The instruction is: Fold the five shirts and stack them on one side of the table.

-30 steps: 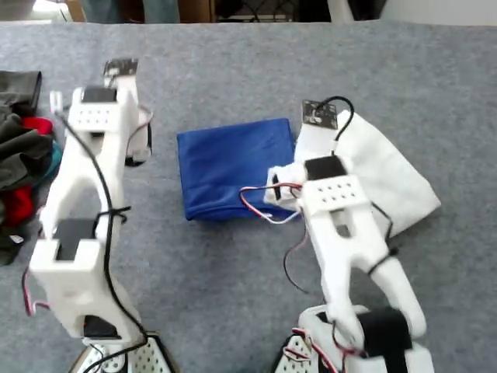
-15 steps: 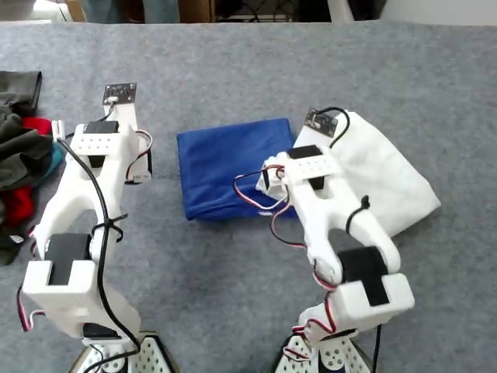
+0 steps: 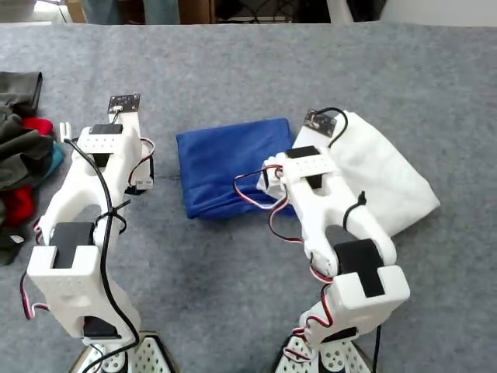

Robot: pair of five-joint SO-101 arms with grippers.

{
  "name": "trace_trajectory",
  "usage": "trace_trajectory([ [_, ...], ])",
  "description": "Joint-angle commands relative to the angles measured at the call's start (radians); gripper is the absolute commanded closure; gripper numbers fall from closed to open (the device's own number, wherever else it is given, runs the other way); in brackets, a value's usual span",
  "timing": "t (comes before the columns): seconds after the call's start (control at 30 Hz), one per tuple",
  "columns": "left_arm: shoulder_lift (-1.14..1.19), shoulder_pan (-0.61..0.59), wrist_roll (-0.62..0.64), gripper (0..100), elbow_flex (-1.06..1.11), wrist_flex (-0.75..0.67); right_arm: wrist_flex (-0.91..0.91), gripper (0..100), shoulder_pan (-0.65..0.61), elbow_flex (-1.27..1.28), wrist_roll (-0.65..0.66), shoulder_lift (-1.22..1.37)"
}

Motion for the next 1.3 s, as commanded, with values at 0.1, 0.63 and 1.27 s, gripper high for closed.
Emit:
trace_trajectory([
  [0.1,-0.003,-0.008,0.003,97,-0.047,-0.005,0.081,96.3,-0.021,-0.071,0.040,0.031],
  [0.63,-0.002,-0.010,0.000,97,-0.044,-0.005,0.396,96.3,-0.020,-0.346,0.077,0.008],
  [1.27,-0.002,-0.010,-0.025,97,-0.041,-0.009,0.611,98.4,0.068,-0.762,0.427,0.008],
])
